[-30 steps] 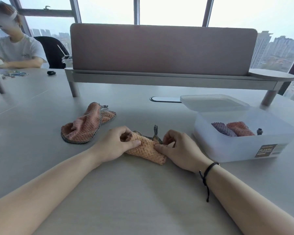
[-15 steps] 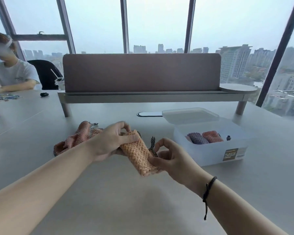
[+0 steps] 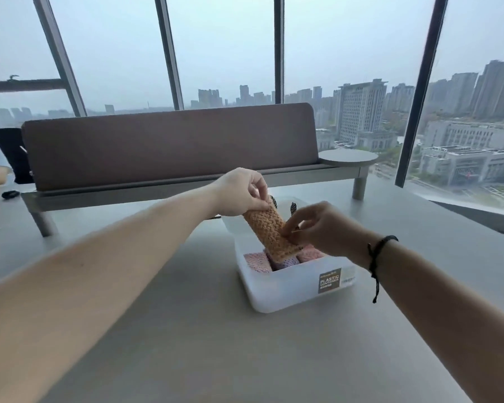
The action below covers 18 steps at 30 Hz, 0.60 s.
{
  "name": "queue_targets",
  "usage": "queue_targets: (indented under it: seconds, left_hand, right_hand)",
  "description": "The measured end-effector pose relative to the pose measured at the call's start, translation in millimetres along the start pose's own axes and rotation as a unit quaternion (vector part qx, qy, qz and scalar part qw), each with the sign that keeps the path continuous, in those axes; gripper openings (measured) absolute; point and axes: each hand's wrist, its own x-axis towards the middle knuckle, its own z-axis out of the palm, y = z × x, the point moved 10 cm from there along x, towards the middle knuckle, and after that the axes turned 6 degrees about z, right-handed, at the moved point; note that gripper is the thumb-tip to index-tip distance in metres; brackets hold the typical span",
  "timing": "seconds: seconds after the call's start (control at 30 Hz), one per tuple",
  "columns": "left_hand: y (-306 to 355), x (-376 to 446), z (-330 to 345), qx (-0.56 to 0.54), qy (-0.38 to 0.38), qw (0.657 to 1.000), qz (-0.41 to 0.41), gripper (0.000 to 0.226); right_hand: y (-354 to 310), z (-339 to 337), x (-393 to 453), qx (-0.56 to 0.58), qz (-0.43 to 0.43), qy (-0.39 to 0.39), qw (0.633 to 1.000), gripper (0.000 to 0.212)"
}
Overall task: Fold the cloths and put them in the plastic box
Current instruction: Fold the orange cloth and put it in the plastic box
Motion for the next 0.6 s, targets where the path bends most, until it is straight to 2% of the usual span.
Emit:
queue_targets:
  seconds: [0.13,0.2,0.27,0.43,0.6]
  left_hand:
    - [-11,15,44,0.157,-0.132,0.978,-0.024,0.008]
    - [-21,15,58,0.217,-0.165,0.962,-0.029,0.011]
    - [-29,15,66,0.262,-0.18,0.948,-0.023,0.016]
    - [-37,14,81,0.331,-0.203,0.922,-0.009,0.011]
    - [-41,11,96,0.432,-0.201,0.879,0.005,0.014]
  right_hand:
    - [18,22,18,-0.112,0.033,-0.068,0.991,0.013]
    - [23,37,26,-0.16,0.04,-0.102,0.981,0.015]
    - [26,53,36,-0.222,0.044,-0.132,0.965,0.019]
    - [36,82,54,-0.42,0.042,-0.178,0.889,0.03]
    - [43,90,66,-0.464,0.035,-0.19,0.864,0.032]
